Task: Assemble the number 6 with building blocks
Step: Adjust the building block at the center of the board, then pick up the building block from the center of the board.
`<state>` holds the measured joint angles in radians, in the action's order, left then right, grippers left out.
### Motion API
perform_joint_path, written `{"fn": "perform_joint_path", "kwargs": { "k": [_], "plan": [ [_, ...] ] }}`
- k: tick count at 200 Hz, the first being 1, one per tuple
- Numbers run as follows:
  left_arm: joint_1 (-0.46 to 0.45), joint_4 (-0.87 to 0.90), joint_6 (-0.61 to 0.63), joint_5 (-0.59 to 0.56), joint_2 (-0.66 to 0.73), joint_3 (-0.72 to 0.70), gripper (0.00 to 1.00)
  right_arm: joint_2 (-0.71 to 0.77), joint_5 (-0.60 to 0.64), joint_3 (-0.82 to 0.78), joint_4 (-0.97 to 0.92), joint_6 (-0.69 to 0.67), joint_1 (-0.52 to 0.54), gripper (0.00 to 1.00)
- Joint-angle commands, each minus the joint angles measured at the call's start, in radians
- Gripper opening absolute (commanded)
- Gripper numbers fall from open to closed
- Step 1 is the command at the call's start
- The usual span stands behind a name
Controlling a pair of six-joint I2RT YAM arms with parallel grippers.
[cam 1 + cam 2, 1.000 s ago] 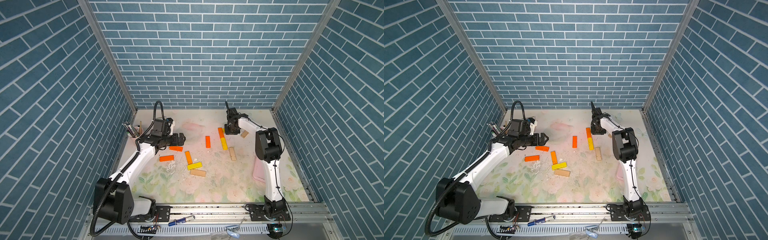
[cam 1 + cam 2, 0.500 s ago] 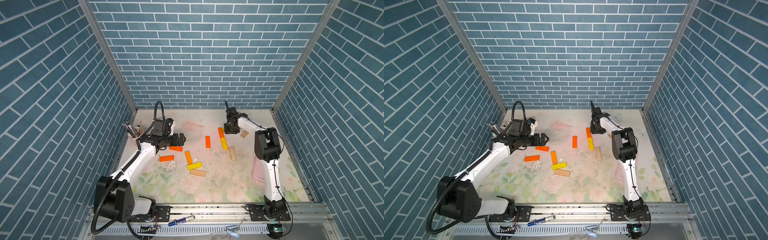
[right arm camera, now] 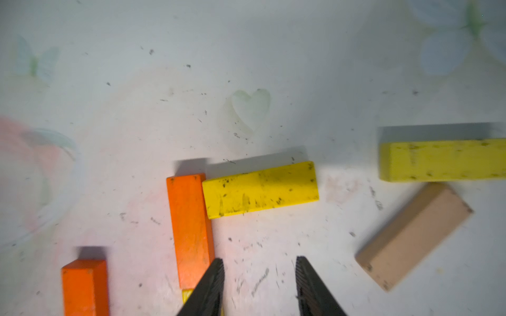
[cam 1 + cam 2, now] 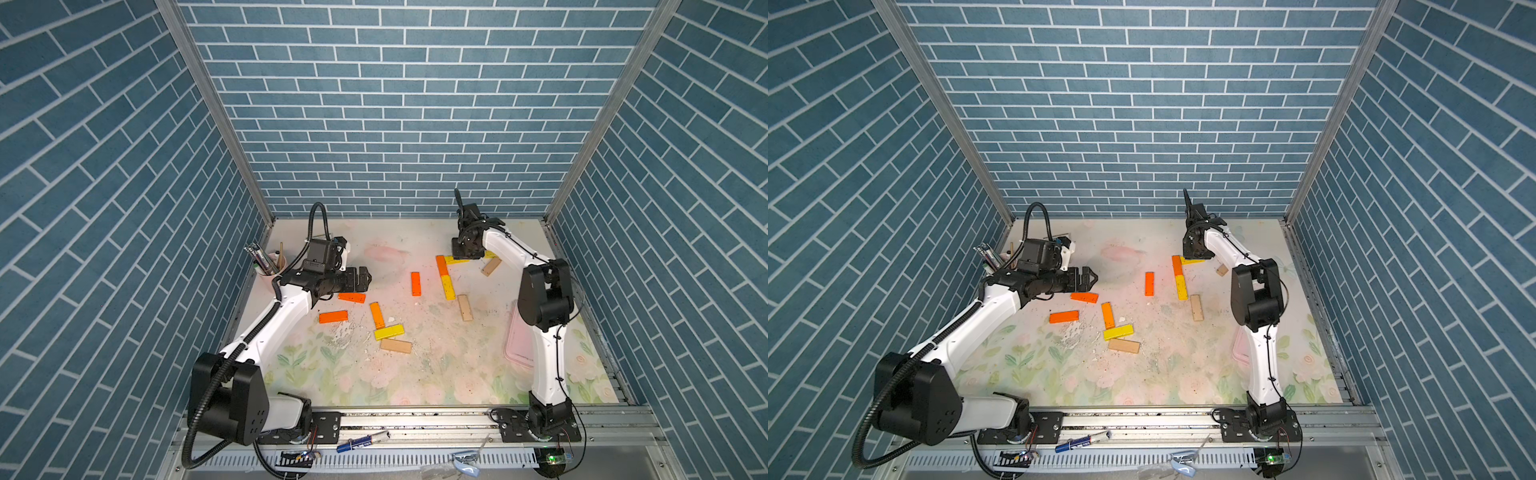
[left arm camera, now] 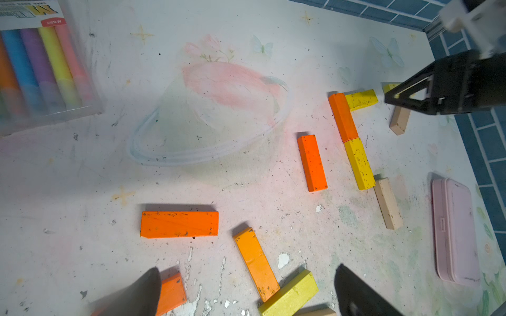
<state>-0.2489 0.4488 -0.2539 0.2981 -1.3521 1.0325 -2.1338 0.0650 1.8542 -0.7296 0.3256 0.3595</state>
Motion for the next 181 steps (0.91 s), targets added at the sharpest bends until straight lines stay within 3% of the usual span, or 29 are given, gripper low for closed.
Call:
{"fn": "perform_joint_path", "kwargs": {
  "k": [1,56,181],
  "plan": [
    [0.005,0.000,0.000,0.011,0.006,0.017,0.99,0.132,0.061,-0.118,0.036,0.072,-0.052,0.50],
    [0.004,-0.016,-0.021,0.049,0.008,0.011,0.99,0.211,0.066,-0.337,0.128,0.294,-0.175,0.59],
    [-0.006,-0.019,-0.025,0.063,0.007,0.007,0.99,0.005,0.015,-0.170,0.060,0.378,-0.205,0.60]
  ]
}}
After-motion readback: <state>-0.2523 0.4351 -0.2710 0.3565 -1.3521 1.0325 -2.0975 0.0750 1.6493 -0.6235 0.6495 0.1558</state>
